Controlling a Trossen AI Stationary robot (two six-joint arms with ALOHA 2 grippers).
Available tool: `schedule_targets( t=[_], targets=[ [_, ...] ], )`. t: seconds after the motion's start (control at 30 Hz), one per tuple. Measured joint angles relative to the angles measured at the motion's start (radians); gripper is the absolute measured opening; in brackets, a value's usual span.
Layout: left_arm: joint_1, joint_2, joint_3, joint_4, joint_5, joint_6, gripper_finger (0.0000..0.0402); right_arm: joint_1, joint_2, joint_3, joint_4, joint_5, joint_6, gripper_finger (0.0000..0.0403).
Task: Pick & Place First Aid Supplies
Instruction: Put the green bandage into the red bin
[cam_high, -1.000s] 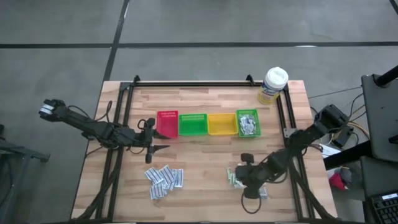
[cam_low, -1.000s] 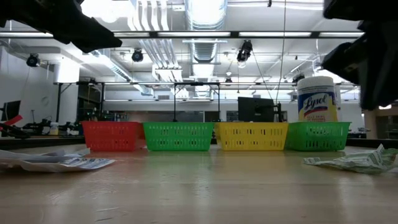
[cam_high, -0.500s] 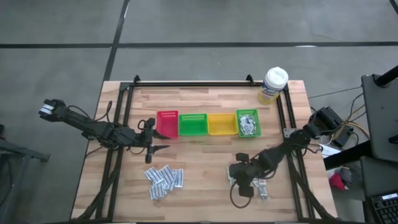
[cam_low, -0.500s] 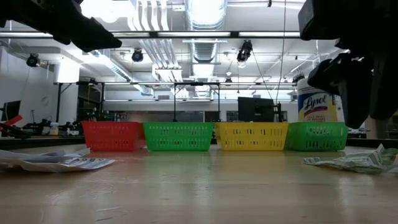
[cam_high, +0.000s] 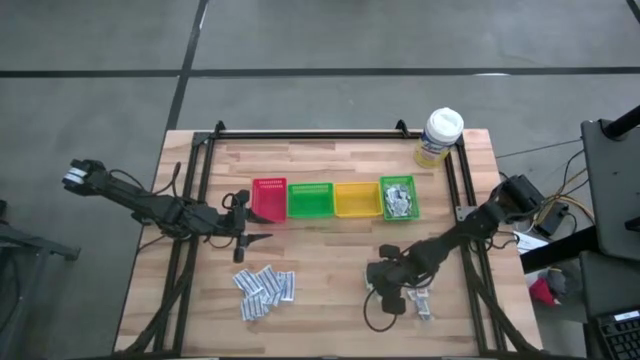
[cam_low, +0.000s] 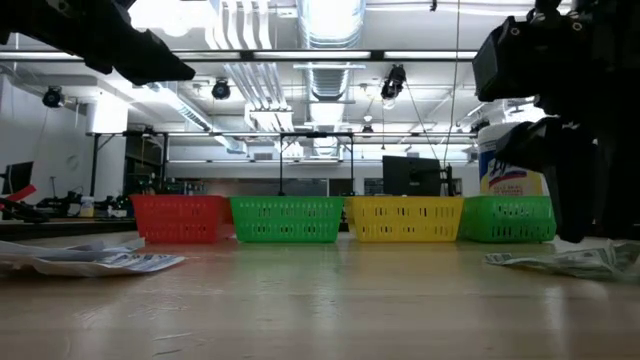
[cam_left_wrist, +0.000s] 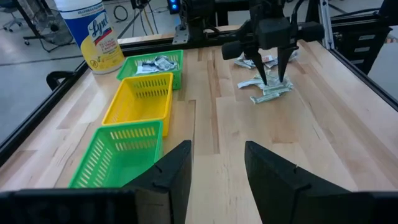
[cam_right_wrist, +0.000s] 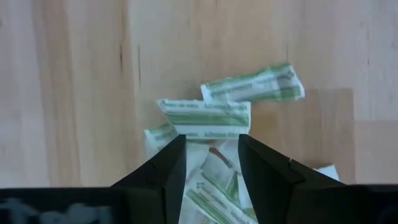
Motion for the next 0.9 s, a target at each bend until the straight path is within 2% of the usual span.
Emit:
schedule_targets(
  t=[0.17,0.3,0.63,0.9],
  targets=[
    [0.000,0.004,0.000,-0.001,0.000,0.000,0.0149,-0.015,-0.008,0.000,-0.017,-0.002,0.003,0.0137],
    [0.000,0.004,-0.004,0.001,0.000,0.000,0.0149,-0.038,-0.006,-0.001,-0.023,-0.042,0.031,0.0140],
    [0.000,0.006,-0.019,0.001,0.000,-0.003,0.0149,-0.105,-0.007,-0.001,-0.009,-0.185,0.270,0.0153],
    [0.000,0.006,-0.037,0.002,0.000,-0.004,0.0149,-0.115,-0.006,-0.001,-0.007,-0.186,0.323,0.0151]
  ],
)
